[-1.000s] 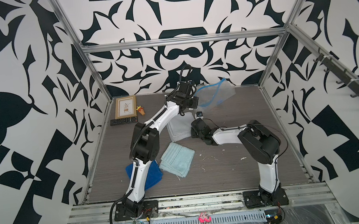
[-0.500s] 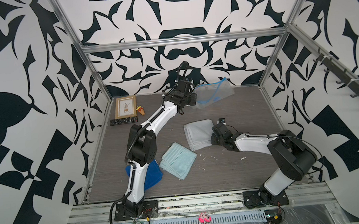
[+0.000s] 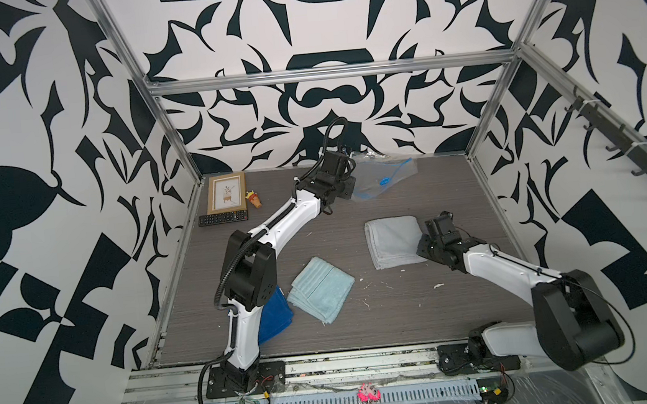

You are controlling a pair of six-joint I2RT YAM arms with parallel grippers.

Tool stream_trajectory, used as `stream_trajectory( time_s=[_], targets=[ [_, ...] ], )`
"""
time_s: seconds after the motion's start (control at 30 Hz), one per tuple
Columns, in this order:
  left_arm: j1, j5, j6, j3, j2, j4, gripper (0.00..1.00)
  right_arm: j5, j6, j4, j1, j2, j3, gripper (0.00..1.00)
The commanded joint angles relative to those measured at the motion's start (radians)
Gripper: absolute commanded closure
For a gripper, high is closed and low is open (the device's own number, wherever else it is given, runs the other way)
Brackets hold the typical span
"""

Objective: Place the folded towel into the vacuum bag
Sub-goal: Move the towel to the center of the board, then adjust the vacuum bag at the center of the board.

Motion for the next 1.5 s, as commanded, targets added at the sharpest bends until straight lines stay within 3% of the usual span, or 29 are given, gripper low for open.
stream_trajectory(
  time_s=[0.0,0.13,0.23,0.4,0.73,1.0,1.47],
  targets=[
    [-0.067,-0.088,0.130,-0.052,-0.089,0.055,1.00,0.016,-0.054,-0.104,-0.003,-0.158,0.020,0.43],
    [-0.119,-0.129,0.182,-0.050,-0.103,0.026,1.00,0.017,-0.088,-0.147,-0.004,-0.384,0.032,0.22],
    [-0.125,-0.110,0.141,0.006,-0.081,-0.084,1.00,-0.053,-0.094,-0.132,-0.005,-0.566,0.030,0.10],
    [-0.140,-0.092,0.122,-0.012,-0.087,-0.117,1.00,-0.103,0.011,-0.111,-0.005,-0.679,0.017,0.05],
    [-0.149,-0.129,0.104,-0.095,-0.122,-0.109,1.00,-0.114,0.282,-0.103,-0.013,-0.541,0.112,0.01],
    [-0.152,-0.155,0.065,-0.232,-0.208,-0.065,1.00,-0.094,0.431,0.006,-0.030,-0.525,0.075,0.01],
    [-0.170,-0.264,-0.078,-0.478,-0.455,-0.140,1.00,-0.388,0.523,0.374,-0.008,-0.037,0.129,0.01]
  ],
)
